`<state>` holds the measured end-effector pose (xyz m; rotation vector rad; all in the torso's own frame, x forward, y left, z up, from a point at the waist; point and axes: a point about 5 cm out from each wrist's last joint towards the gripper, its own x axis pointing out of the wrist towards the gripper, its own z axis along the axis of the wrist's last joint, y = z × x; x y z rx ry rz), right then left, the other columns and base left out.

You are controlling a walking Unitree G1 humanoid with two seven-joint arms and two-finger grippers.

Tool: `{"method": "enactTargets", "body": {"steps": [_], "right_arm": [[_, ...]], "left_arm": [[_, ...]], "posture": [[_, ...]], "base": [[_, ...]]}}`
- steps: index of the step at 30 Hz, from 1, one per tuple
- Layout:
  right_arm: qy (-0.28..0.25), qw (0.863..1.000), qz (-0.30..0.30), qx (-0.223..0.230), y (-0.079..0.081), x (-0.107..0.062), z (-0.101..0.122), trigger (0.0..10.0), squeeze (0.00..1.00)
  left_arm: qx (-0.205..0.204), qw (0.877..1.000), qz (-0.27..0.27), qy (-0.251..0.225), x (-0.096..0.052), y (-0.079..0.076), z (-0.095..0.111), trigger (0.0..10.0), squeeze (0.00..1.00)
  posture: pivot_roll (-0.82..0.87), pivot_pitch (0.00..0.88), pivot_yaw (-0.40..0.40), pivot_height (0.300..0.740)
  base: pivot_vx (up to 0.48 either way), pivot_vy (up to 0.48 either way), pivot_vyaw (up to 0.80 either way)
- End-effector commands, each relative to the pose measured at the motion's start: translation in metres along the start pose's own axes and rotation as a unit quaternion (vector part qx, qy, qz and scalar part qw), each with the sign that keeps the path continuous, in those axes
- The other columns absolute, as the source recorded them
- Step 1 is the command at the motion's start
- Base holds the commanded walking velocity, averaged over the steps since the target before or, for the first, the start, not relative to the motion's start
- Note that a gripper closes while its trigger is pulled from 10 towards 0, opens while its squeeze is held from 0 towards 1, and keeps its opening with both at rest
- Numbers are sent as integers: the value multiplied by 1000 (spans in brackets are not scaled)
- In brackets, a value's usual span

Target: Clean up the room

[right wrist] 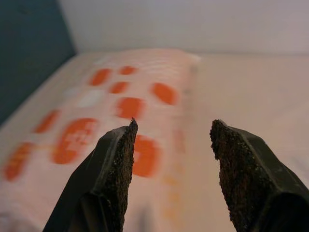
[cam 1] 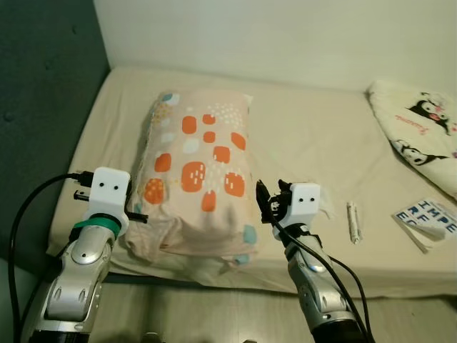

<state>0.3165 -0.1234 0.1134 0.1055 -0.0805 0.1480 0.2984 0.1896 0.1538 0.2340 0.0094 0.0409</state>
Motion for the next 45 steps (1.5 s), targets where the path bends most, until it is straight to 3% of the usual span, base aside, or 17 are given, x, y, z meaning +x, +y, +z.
{"method": "enactTargets", "body": {"steps": [1, 13, 23, 45], "right_arm": [[2, 1000, -9, -2, -4, -2, -3, 10000, 0], [3, 1000, -8, -3, -4, -2, -4, 10000, 0], [4, 1000, -7, -6, -6, -2, -4, 10000, 0], [3, 1000, -5, -10, -6, -2, -6, 10000, 0]], "left_arm": [[3, 1000, -3, 1, 0, -2, -2, 10000, 0], [-8, 1000, 4, 6, 1, -1, -3, 10000, 0], [-26, 1000, 14, 4, 0, 5, -4, 10000, 0], [-10, 1000, 18, 0, 2, 6, -5, 10000, 0]], "posture": [[108, 106, -55, 721], [107, 106, -57, 721], [108, 103, -60, 721], [106, 101, -59, 721]], "base": [[0, -442, 0], [0, -338, 0], [0, 427, 0], [0, 0, 0]]}}
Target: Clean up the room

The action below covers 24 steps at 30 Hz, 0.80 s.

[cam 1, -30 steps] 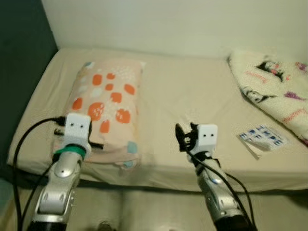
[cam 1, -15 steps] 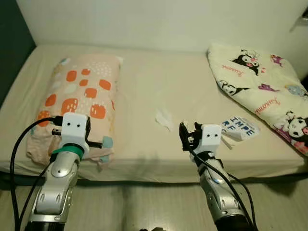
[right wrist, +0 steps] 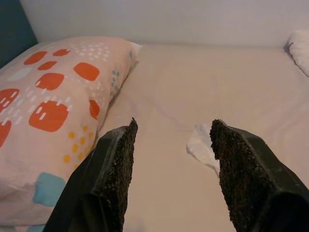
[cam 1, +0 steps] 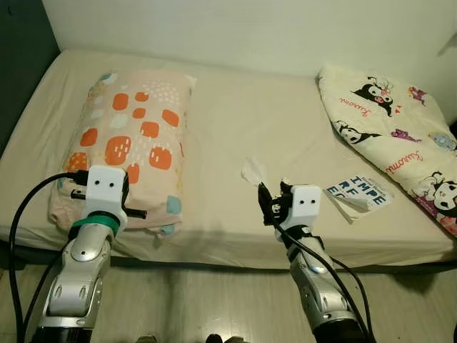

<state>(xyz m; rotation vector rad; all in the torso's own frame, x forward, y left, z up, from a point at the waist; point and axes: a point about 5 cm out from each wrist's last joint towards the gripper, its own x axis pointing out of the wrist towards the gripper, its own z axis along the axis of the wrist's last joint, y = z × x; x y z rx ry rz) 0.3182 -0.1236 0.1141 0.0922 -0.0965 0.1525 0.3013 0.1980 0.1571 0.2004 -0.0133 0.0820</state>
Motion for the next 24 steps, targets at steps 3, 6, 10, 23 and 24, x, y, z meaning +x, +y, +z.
{"method": "enactTargets", "body": {"steps": [3, 6, 10, 23, 24], "right_arm": [[10, 1000, -8, -3, -5, -4, -6, 10000, 0], [10, 1000, -8, -3, -5, -4, -6, 10000, 0], [10, 1000, -8, -3, -5, -4, -6, 10000, 0], [12, 1000, -10, -3, -6, -5, -7, 10000, 0], [12, 1000, -10, -3, -6, -5, -7, 10000, 0]], "left_arm": [[8, 1000, -2, 9, -1, -2, -6, 10000, 0], [8, 1000, 1, 11, -1, -1, -6, 10000, 0], [7, 1000, 0, 10, -1, -2, -6, 10000, 0], [4, 1000, 3, 12, 0, -2, -6, 10000, 0], [4, 1000, 4, 11, 0, -1, -6, 10000, 0]], "posture": [[106, 101, -59, 721], [106, 103, -60, 721], [106, 104, -59, 721], [105, 107, -60, 721], [105, 107, -60, 721]], "base": [[270, -390, 0], [270, -394, 0], [274, -392, 0], [252, -383, 0], [262, -349, 0]]}}
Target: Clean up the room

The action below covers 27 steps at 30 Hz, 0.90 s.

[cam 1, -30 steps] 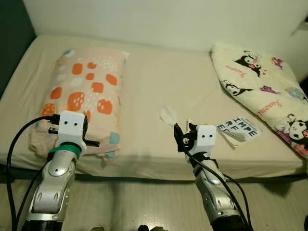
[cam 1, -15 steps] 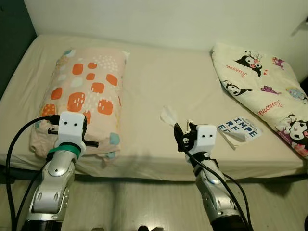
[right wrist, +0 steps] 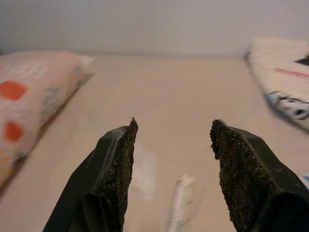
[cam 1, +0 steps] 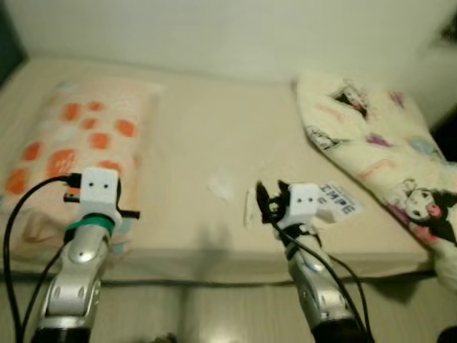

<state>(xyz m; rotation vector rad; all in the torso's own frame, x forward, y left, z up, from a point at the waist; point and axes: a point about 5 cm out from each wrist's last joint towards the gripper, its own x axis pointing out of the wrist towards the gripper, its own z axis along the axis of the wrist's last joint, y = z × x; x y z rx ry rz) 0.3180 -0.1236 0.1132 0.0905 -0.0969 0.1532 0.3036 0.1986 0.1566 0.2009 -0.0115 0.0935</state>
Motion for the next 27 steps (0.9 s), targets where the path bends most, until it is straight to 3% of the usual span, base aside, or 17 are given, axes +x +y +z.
{"method": "enactTargets", "body": {"steps": [1, 7, 13, 20, 24, 27], "right_arm": [[12, 1000, -10, -2, -6, -4, -6, 10000, 0], [12, 1000, -10, -2, -5, -4, -6, 10000, 0], [13, 1000, -11, -2, -6, -4, -7, 10000, 0], [13, 1000, -10, -2, -5, -4, -7, 10000, 0], [12, 1000, -10, -2, -5, -4, -7, 10000, 0], [8, 1000, -10, 1, -4, -3, -6, 10000, 0]], "left_arm": [[3, 1000, -2, 10, -3, -2, -6, 10000, 0], [-6, 1000, -1, 10, -3, -2, -6, 10000, 0], [-25, 1000, 3, -1, -3, 0, -3, 10000, 0], [-24, 1000, 1, -1, -2, -1, -2, 10000, 0], [-38, 999, -17, 11, -1, -4, -4, 10000, 0], [-30, 996, -79, 25, 0, -11, -7, 10000, 0]], "posture": [[105, 107, -60, 721], [106, 107, -60, 721], [107, 106, -59, 721], [107, 106, -58, 721], [105, 104, -57, 721], [105, 103, -57, 721]], "base": [[262, -349, 0], [43, -48, 0], [0, 437, 0], [0, 0, 0], [0, 0, 0], [0, 0, 0]]}}
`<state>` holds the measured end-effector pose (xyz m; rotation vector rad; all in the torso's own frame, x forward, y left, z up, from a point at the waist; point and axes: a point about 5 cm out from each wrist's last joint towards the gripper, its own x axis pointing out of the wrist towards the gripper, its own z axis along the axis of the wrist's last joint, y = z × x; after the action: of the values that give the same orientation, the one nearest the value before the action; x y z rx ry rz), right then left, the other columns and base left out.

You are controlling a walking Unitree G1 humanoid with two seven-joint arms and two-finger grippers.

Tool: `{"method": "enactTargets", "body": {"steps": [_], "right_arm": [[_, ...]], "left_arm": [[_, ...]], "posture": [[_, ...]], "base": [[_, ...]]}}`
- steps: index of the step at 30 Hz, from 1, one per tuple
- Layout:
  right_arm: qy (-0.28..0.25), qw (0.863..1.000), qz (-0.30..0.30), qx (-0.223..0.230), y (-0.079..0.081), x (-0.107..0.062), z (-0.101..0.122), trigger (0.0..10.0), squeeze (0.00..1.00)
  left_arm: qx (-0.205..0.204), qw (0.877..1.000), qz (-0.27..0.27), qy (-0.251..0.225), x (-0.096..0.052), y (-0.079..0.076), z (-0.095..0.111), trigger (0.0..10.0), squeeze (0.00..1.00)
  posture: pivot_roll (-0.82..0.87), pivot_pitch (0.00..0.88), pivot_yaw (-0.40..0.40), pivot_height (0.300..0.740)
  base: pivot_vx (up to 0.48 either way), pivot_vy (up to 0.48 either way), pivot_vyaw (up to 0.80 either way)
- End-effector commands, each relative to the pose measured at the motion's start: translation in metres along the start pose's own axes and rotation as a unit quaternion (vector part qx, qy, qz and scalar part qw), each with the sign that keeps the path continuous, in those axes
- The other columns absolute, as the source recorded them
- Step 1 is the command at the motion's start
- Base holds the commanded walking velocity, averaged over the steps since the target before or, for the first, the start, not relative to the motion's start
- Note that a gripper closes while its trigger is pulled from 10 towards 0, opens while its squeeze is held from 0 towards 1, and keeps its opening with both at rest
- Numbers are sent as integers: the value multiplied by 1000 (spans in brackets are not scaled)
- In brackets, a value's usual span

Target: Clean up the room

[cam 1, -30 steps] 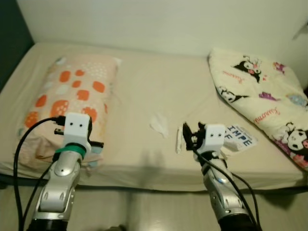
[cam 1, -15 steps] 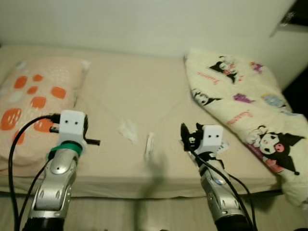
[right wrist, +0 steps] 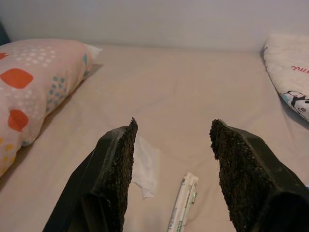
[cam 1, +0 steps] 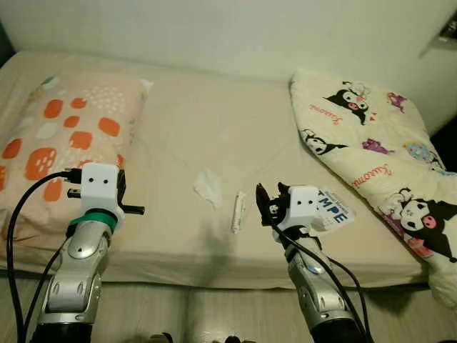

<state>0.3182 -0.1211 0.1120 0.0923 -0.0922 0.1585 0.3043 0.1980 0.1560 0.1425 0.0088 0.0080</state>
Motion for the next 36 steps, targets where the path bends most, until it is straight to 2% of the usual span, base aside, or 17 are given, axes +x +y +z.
{"method": "enactTargets", "body": {"steps": [1, 8, 13, 19, 32, 36], "right_arm": [[6, 1000, -12, 0, -6, -3, -4, 10000, 0], [6, 1000, -12, 0, -6, -3, -4, 10000, 0], [8, 1000, -12, -9, -4, 1, -4, 10000, 0], [6, 1000, -12, -9, -5, 2, -2, 10000, 0], [18, 1000, -13, -15, -7, -2, -8, 10000, 0], [23, 999, -17, -20, -10, -2, -10, 10000, 0]], "left_arm": [[-2, 999, -35, 19, 0, -10, -7, 10000, 0], [-2, 999, -35, 19, 0, -10, -7, 10000, 0], [18, 998, -51, 44, 9, -12, -23, 10000, 0], [31, 993, -100, 57, 1, -20, -29, 10000, 0], [75, 991, -102, 37, -7, -15, -33, 10000, 0], [73, 991, -108, 32, -8, -16, -34, 10000, 0]], "posture": [[105, 103, -57, 721], [105, 103, -57, 721], [104, 112, -56, 701], [104, 112, -56, 671], [107, 120, -56, 616], [105, 120, -58, 601]], "base": [[0, 0, 0], [0, 0, 0], [0, 0, 0], [0, 0, 0], [0, 0, 0], [0, 0, 0]]}}
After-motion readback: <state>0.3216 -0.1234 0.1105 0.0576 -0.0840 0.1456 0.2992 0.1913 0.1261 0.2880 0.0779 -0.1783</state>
